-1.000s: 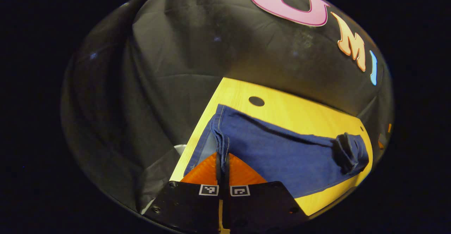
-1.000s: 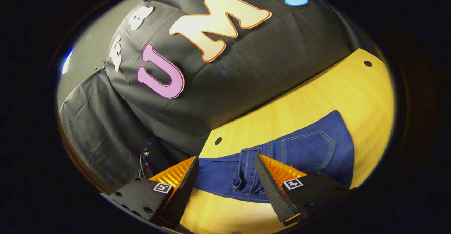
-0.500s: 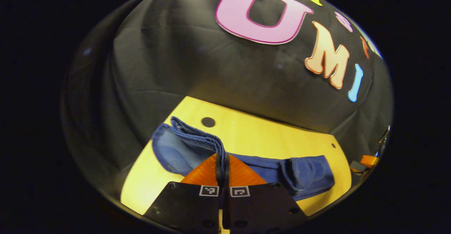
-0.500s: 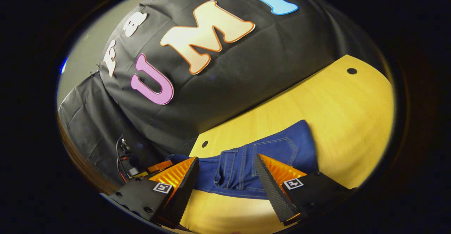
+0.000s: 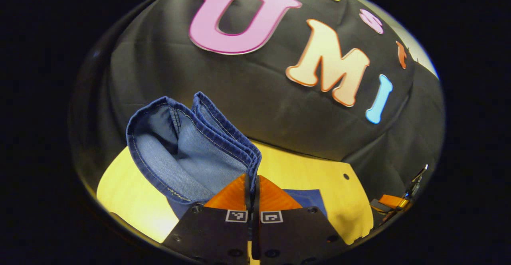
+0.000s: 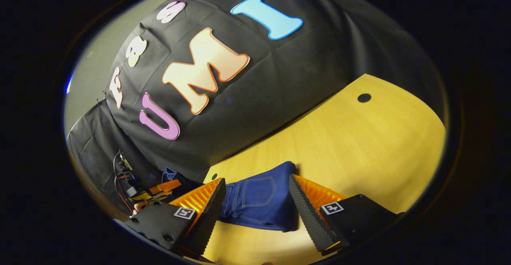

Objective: Grasp the waist and the cuffs of the jeans and fold them to make the two legs overlap; first hold the waist and fold one-third of the jeans toward the cuffs, then hold the cuffs and fold the remaining one-third in the same direction to finish folding.

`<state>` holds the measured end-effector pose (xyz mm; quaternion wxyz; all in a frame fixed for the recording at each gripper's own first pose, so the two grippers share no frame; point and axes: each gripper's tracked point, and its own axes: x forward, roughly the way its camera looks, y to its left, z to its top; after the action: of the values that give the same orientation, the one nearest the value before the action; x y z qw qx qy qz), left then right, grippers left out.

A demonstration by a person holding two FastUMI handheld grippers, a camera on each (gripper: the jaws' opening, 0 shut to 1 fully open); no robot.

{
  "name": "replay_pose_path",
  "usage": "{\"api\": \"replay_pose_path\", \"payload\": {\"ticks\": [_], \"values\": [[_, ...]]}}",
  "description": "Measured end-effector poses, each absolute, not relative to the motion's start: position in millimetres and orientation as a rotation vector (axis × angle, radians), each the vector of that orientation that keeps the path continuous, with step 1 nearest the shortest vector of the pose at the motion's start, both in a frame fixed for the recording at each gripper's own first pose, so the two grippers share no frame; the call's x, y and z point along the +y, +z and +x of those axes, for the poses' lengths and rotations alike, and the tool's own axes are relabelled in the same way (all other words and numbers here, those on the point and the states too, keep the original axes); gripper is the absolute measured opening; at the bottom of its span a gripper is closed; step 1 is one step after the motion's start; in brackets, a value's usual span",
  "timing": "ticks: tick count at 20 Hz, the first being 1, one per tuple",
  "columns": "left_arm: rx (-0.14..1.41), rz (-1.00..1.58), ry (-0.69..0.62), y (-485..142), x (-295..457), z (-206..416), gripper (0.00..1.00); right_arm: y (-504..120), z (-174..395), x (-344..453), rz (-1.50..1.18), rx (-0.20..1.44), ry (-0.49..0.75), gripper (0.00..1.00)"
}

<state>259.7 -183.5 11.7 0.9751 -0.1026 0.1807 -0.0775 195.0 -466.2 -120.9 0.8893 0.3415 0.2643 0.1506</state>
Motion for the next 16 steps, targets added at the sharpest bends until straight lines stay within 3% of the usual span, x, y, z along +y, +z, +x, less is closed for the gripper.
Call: {"api": "replay_pose_path", "payload": {"ticks": [6, 11, 16], "values": [[0.386, -0.150, -0.285, 8.6, -311.2, 254.2, 0.00, -136.2, 190.0, -522.2, 0.719, 0.541, 0.274, 0.98], [0.504, -0.021, -0.318, -60.3, -372.4, 245.3, 0.00, -149.3, 173.5, -543.9, 0.724, 0.551, 0.259, 0.98], [0.624, 0.081, -0.269, -144.0, -383.8, 223.3, 0.00, -162.5, 155.0, -549.8, 0.726, 0.578, 0.253, 0.98]]}}
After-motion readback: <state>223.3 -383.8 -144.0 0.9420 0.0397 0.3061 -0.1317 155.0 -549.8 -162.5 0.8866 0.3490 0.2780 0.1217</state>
